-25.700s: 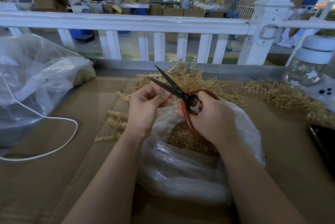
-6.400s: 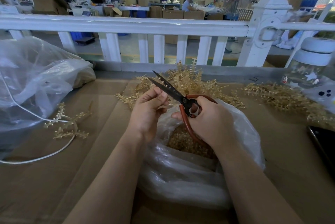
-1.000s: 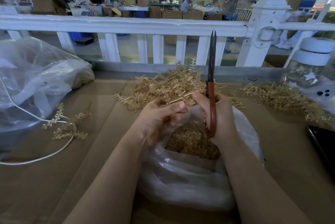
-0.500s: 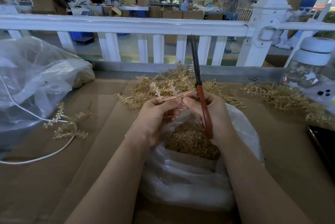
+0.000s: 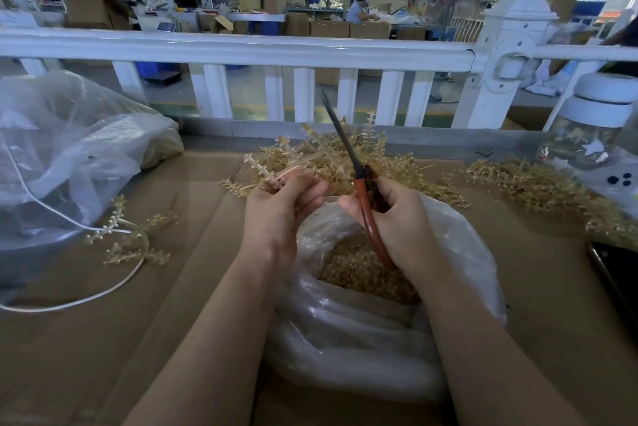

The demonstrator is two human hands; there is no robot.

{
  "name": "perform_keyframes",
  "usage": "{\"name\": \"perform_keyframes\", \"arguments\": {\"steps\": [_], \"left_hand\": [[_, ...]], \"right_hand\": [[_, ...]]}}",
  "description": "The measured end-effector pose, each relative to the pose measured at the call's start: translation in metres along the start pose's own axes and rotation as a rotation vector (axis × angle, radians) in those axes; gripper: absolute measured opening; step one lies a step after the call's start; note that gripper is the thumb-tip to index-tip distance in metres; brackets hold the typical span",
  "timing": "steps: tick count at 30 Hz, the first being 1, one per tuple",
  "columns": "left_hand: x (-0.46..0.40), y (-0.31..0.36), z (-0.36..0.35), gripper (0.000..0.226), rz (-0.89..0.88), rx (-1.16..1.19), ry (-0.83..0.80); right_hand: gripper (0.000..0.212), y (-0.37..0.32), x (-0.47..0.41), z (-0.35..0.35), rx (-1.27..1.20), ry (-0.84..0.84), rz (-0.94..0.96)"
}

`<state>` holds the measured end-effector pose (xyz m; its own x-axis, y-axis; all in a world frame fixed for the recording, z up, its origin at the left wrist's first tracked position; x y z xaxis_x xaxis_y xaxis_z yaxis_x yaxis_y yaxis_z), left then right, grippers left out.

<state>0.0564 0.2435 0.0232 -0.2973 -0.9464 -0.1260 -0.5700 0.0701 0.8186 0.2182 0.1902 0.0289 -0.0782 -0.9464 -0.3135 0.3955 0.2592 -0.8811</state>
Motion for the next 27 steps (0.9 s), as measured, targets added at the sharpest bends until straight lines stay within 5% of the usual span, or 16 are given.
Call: {"name": "perform_keyframes", "arguments": {"steps": [10,21,27], "left_hand": [[-0.001,0.007,0.003,0.013,-0.026,0.06,-0.062],[-0.002,0.008,0.007,0.024,-0.031,-0.008,0.014],[-0.001,0.008,0.003,0.023,-0.058,-0.051,-0.059]], "right_hand": [[0.059,0.004,0.003,0.002,0.408,-0.035,-0.006],[0.035,-0.01,0.009,-0.003,0.665,-0.013,0.165],[0.056,-0.003,0.007,0.002,0.685,0.007,0.073]]}}
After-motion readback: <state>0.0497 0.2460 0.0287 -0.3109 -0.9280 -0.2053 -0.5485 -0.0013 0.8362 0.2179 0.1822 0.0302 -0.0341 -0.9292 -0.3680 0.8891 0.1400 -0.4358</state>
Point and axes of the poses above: each hand's wrist, its own x-axis away from the middle knuckle, its own z-axis out of the back of the hand, y = z × x, the point moved 5 cm from there along -x, towards the middle knuckle, and after that the axes turned 11 degrees about -y, right-handed, at the moved point
